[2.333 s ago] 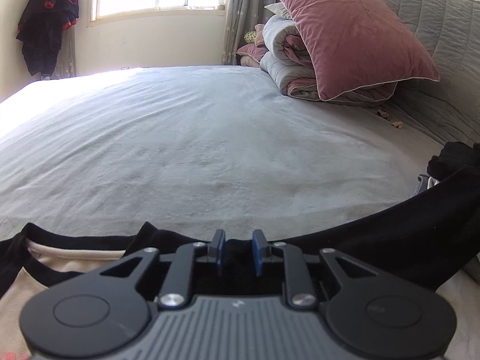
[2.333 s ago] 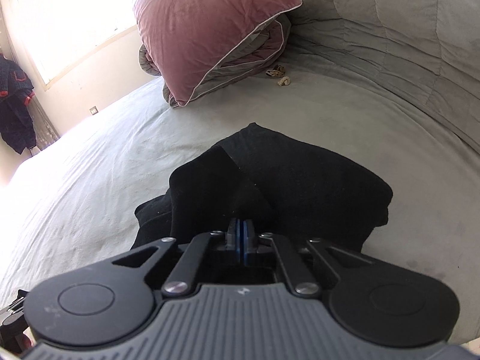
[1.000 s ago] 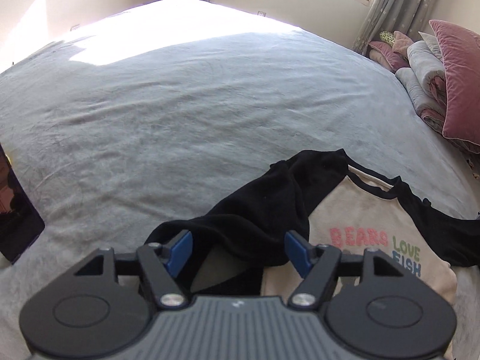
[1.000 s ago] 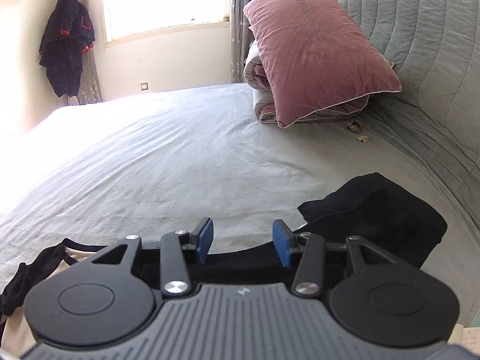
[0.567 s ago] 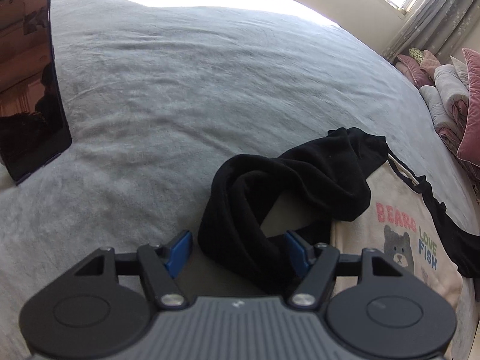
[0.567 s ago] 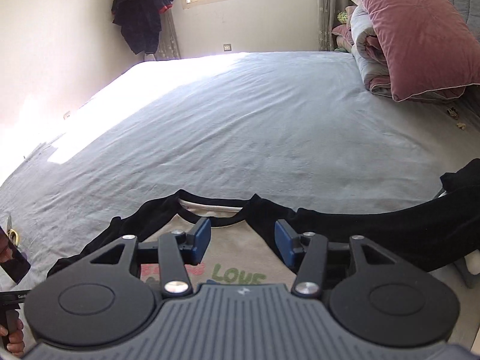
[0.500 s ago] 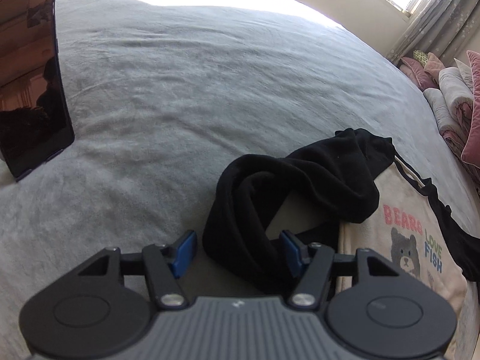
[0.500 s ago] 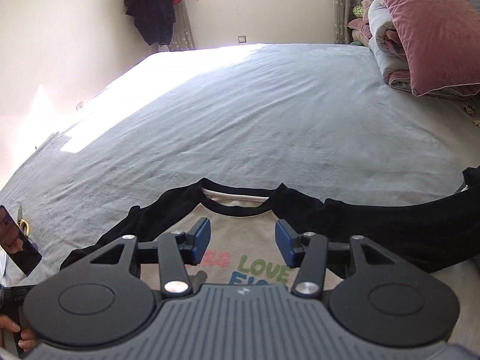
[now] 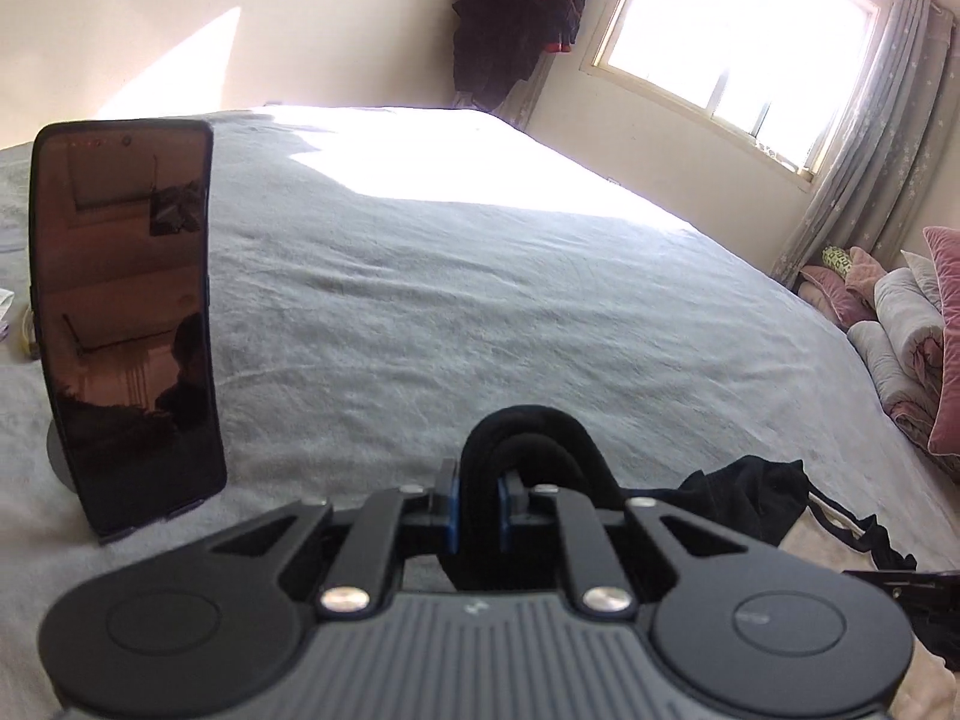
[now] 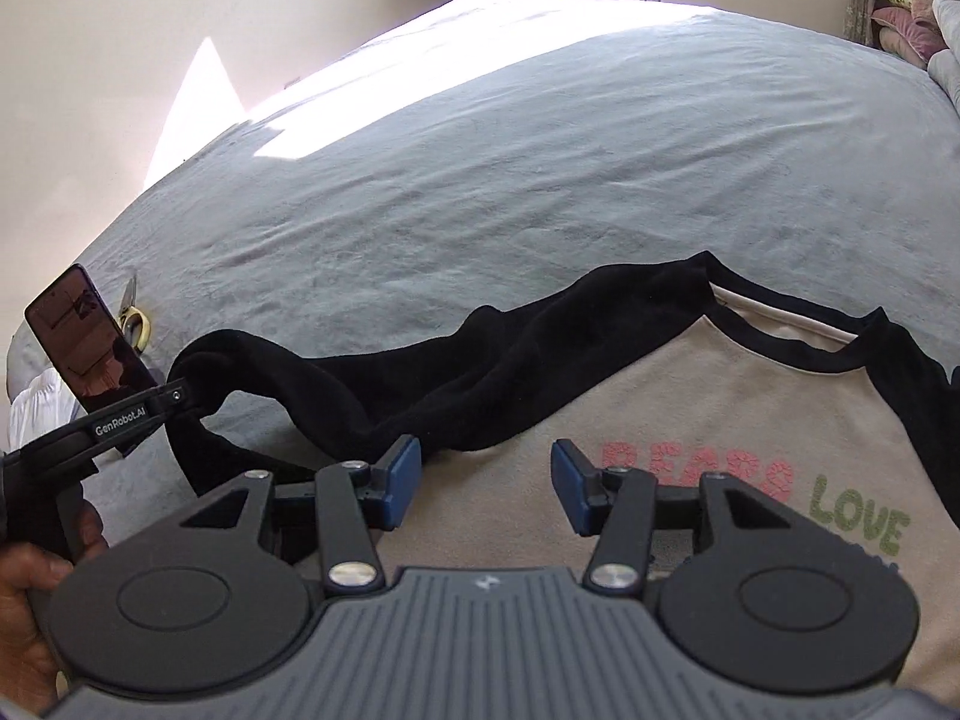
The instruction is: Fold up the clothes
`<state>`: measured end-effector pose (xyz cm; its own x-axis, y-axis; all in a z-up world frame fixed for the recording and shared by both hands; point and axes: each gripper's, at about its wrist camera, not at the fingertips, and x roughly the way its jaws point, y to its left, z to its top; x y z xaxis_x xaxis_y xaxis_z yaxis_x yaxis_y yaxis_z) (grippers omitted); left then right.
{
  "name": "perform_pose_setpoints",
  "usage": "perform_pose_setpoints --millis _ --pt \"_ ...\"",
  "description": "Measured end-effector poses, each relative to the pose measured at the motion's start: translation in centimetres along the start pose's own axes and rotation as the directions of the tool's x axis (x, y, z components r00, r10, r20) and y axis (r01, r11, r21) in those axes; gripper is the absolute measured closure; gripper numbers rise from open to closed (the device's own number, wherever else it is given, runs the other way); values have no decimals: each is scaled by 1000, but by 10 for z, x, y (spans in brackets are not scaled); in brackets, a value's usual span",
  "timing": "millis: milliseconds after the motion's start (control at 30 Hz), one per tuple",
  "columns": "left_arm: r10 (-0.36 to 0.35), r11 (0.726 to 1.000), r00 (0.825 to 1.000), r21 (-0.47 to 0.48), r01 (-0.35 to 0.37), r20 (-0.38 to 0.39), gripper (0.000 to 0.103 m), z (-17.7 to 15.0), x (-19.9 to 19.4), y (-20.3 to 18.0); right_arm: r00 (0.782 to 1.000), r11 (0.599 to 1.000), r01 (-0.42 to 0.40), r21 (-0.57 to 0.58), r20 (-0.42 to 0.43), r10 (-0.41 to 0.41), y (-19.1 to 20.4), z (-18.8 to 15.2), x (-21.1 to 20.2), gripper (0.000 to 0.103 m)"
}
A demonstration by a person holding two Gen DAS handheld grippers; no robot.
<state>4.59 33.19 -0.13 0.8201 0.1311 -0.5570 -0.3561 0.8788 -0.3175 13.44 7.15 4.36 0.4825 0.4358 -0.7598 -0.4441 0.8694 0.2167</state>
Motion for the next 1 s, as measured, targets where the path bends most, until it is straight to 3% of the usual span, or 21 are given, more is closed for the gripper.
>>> perform_pose_setpoints --millis 133,300,367,500,633,700,767,833,900,1000 --pt "1 1000 998 -20 0 64 92 7 -3 9 999 1000 -19 8 -48 20 8 0 32 51" --pt "36 998 995 55 -41 94 91 14 -5 5 998 999 -36 33 -54 38 11 4 54 51" --pt "-1 996 996 89 -7 94 91 16 -8 4 998 997 -52 49 -42 54 10 10 55 51" --pt "-158 978 985 150 147 68 91 11 -11 3 997 995 -81 55 -11 82 8 30 48 51" --pt "-344 921 939 194 338 -2 90 -4 -5 -10 994 993 -110 37 18 109 9 44 38 51" --pt "-411 884 905 196 425 -106 87 -12 5 -20 990 990 -141 25 16 140 12 47 34 51" --pt "-437 859 875 193 475 -208 82 -20 14 -26 985 984 -175 20 7 175 16 46 30 51" --pt "-444 842 853 198 502 -275 62 -26 18 -31 979 979 -205 13 1 205 20 44 24 51" --pt "-448 840 848 192 508 -282 56 -28 18 -29 976 976 -217 -3 3 217 25 42 18 51" --pt "-501 831 825 122 543 -261 53 -22 10 -12 968 967 -252 -30 -6 252 35 39 11 51"
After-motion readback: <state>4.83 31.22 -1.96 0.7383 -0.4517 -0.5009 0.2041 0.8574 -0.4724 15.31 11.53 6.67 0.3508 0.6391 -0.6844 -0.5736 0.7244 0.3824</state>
